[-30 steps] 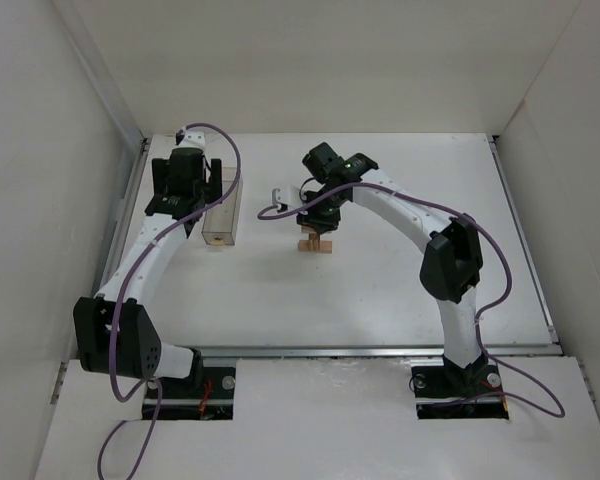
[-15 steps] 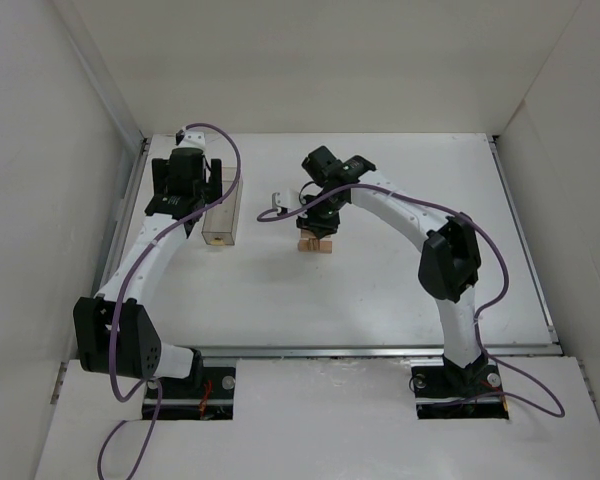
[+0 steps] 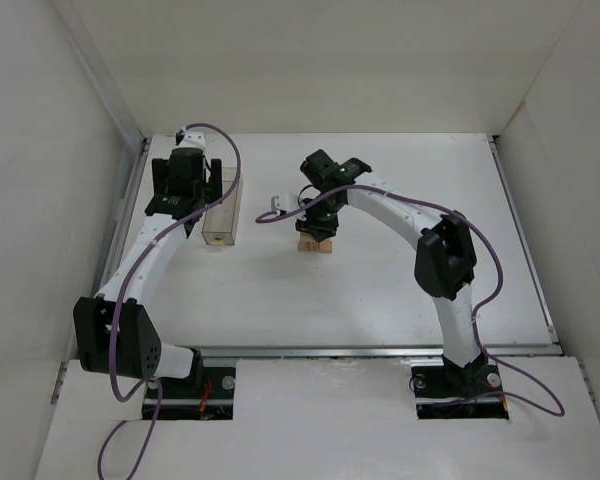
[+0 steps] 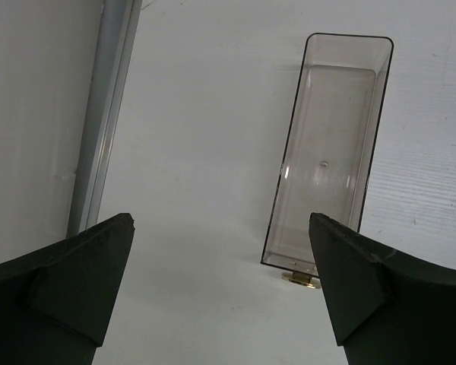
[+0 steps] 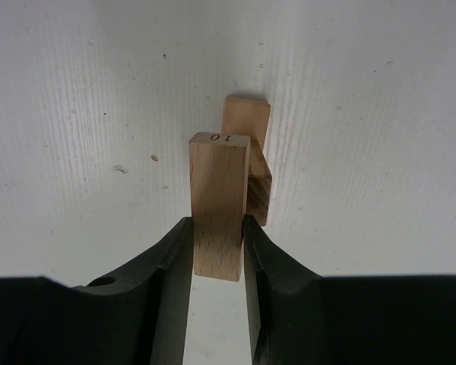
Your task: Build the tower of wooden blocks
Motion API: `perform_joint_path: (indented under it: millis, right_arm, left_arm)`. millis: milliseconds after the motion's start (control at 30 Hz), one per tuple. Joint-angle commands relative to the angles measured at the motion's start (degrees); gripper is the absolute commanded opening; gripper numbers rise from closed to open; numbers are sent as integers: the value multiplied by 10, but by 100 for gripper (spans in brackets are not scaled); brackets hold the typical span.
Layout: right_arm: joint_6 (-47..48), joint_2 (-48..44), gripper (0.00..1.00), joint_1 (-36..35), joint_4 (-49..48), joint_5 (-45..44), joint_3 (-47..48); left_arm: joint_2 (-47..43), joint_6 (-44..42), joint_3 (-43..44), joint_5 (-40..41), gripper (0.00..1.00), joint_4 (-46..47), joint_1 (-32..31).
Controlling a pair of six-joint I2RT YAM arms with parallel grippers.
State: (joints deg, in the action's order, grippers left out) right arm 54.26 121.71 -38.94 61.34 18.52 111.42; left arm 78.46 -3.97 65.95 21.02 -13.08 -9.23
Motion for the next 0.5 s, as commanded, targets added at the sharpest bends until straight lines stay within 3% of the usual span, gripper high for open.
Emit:
perform_joint_path:
  millis: [0,467]
  right_arm:
    - [8,2,0,0,-4,17,-1]
    - [8,-3,0,0,-4,17,31]
  left_arm:
    - [-21,9,-6,-1,100,12,4]
    - [-21,9,-16,-6,100,12,4]
